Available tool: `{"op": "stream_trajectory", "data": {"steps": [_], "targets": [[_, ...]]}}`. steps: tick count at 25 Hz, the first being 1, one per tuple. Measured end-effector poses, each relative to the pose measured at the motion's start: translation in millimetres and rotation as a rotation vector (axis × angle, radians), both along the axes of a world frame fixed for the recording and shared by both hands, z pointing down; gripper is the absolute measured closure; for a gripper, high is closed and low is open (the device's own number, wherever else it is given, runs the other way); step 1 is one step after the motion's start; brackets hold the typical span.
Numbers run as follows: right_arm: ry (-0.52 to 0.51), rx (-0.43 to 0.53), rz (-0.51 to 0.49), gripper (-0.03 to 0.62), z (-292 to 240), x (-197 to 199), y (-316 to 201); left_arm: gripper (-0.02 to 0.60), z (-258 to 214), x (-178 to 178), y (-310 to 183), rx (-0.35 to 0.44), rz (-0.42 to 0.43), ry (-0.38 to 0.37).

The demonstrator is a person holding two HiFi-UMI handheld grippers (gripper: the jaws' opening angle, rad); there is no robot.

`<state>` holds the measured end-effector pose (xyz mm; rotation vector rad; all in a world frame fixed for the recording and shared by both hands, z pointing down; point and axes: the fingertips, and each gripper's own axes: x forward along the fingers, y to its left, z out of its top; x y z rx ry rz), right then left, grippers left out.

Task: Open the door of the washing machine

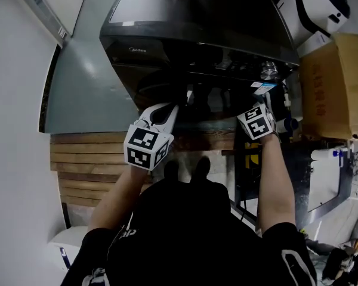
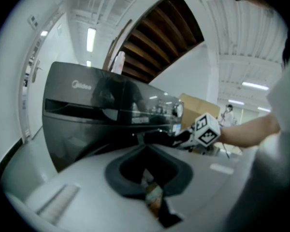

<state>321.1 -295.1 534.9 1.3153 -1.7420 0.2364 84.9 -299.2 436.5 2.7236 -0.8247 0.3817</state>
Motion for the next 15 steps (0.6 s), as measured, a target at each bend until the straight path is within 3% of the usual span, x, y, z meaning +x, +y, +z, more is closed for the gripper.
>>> {"op": "stream_trajectory", "data": {"steps": [8,15], "targets": [[0.011,-0.099,-0.148,0.459,1,1,-3,0.574,-1,30,-2,-0.004,0.038,0.005],[0.037,-0.123,-0.268,0.433,11,-4,-7,0.574,-8,64,-3,0.011,0.029,0.002]]}}
